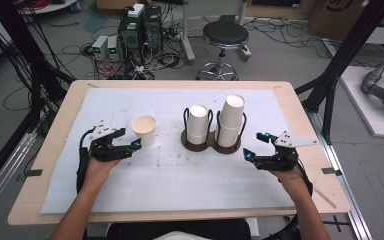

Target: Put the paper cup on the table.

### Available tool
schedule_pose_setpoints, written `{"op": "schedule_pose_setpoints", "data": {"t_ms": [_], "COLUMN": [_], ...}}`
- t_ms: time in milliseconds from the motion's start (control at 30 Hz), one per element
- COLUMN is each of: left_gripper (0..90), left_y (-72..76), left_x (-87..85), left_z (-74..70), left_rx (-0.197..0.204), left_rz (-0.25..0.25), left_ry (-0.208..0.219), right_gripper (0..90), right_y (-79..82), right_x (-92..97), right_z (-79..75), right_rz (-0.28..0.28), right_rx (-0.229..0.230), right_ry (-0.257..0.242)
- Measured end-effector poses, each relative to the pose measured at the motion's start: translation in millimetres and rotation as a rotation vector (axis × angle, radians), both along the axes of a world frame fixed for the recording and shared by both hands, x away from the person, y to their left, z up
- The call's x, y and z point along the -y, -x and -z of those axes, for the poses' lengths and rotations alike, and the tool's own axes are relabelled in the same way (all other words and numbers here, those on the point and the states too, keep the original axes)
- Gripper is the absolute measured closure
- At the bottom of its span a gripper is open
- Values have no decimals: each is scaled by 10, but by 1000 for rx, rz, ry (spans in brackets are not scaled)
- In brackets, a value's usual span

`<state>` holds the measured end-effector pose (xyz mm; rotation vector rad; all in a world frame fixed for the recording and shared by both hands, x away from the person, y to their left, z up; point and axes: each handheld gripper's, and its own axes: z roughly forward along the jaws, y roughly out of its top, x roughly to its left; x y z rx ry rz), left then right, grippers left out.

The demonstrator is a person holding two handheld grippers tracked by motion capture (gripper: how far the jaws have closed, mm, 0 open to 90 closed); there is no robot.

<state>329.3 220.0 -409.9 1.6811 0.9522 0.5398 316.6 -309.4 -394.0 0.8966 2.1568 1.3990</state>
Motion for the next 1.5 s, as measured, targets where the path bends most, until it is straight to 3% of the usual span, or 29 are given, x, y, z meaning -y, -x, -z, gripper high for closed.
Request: {"op": "schedule_pose_setpoints", "data": {"t_ms": [167, 367, 700, 1033, 1500], "left_gripper": [230, 212, 212, 212, 212], "left_y": [177, 237, 279, 351, 314], "left_x": [-174, -288, -304, -249, -256], "left_z": [-93, -188, -206, -264, -246], "left_rx": [116, 179, 177, 204, 199], "left_rz": [-31, -46, -20, 9, 10], "left_ry": [74, 117, 127, 119, 126], "right_gripper": [200, 200, 201, 201, 201], "right_y": [-6, -48, -25, 57, 88], "right_x": [61, 106, 129, 171, 194], "right_z": [3, 3, -21, -65, -96], "right_rz": [38, 64, 57, 73, 80], "right_rx": [-7, -10, -7, 10, 43], "right_ry": [16, 16, 11, 7, 7]}}
